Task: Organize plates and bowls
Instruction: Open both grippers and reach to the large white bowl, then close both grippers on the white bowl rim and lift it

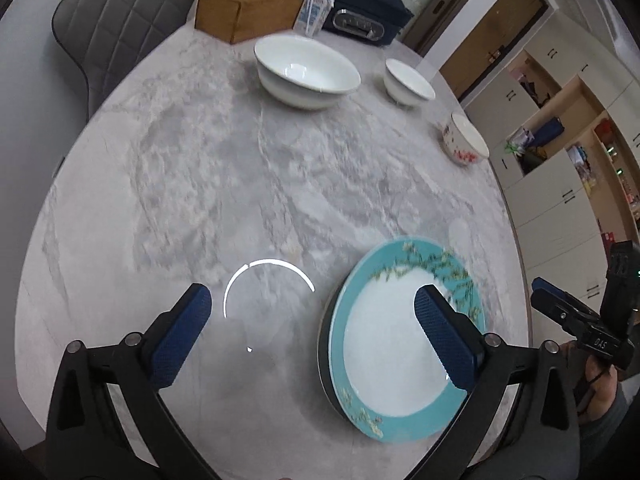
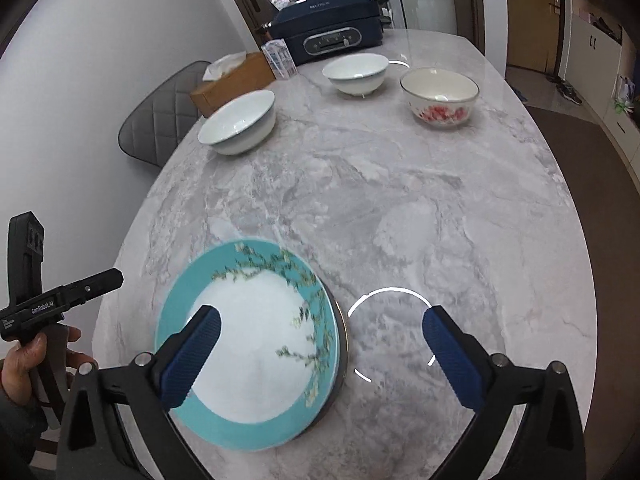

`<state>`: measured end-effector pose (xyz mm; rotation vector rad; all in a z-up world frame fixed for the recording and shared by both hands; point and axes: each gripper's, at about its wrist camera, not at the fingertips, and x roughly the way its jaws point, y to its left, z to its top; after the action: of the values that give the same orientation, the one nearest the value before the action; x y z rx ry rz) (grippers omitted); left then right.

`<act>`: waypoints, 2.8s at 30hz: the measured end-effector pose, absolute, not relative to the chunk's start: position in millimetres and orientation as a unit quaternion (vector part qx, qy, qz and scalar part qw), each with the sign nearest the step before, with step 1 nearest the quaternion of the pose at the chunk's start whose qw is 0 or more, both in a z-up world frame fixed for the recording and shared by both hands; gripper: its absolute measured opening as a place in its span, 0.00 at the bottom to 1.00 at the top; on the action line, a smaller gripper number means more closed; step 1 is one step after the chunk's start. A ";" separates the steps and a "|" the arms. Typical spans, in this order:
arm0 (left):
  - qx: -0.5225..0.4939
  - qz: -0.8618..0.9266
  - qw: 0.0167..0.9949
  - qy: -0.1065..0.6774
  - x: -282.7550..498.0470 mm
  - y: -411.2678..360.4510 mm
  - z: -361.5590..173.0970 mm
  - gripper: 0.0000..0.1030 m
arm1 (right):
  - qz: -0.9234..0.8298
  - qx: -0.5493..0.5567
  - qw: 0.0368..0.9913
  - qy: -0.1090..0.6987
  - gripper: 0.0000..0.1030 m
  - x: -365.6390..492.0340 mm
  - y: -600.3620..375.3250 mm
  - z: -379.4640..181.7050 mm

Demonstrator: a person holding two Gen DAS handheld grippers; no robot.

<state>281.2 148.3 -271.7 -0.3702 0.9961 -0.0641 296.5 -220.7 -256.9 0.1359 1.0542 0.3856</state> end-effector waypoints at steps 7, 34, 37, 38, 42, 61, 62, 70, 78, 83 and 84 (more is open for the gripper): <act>-0.161 0.034 0.897 0.411 381.9 192.9 -221.5 1.00 | 0.237 0.070 0.855 0.457 1.00 406.5 -188.9 -222.0; -0.162 0.081 0.824 0.537 595.4 228.2 -331.6 0.27 | 0.293 0.117 0.747 0.585 0.30 636.6 -72.0 -350.1; -0.157 0.073 0.829 0.531 596.3 222.8 -333.7 0.16 | 0.313 0.109 0.744 0.580 0.16 634.5 -64.7 -346.0; -0.148 0.071 0.831 0.532 597.1 218.2 -333.4 0.11 | 0.312 0.100 0.747 0.579 0.16 633.2 -62.4 -344.2; -0.136 0.066 0.830 0.537 595.3 206.7 -332.4 0.11 | 0.300 0.100 0.751 0.580 0.15 629.9 -67.0 -343.2; -0.078 -0.063 0.814 0.572 497.8 55.8 -327.9 0.13 | 0.226 0.115 0.775 0.578 0.15 493.2 -209.3 -313.5; -0.076 -0.067 0.812 0.574 495.3 49.9 -329.4 0.13 | 0.221 0.119 0.776 0.579 0.15 487.6 -215.9 -315.0; -0.068 -0.079 0.805 0.584 483.5 26.0 -349.5 0.13 | 0.201 0.128 0.776 0.584 0.15 467.1 -241.7 -330.0; -0.075 -0.075 0.809 0.579 480.1 26.9 -349.4 0.15 | 0.204 0.130 0.778 0.579 0.15 462.6 -244.8 -339.2; -0.100 -0.064 0.819 0.561 473.4 41.4 -337.2 0.69 | 0.211 0.132 0.783 0.571 0.34 460.6 -245.6 -334.4; -0.108 -0.059 0.823 0.554 470.0 47.6 -330.8 0.69 | 0.212 0.136 0.787 0.564 0.44 459.1 -247.6 -329.9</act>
<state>470.0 47.6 -330.8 -0.2291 1.1782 -0.1247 459.1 -247.6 -329.9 0.2927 1.2154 0.4569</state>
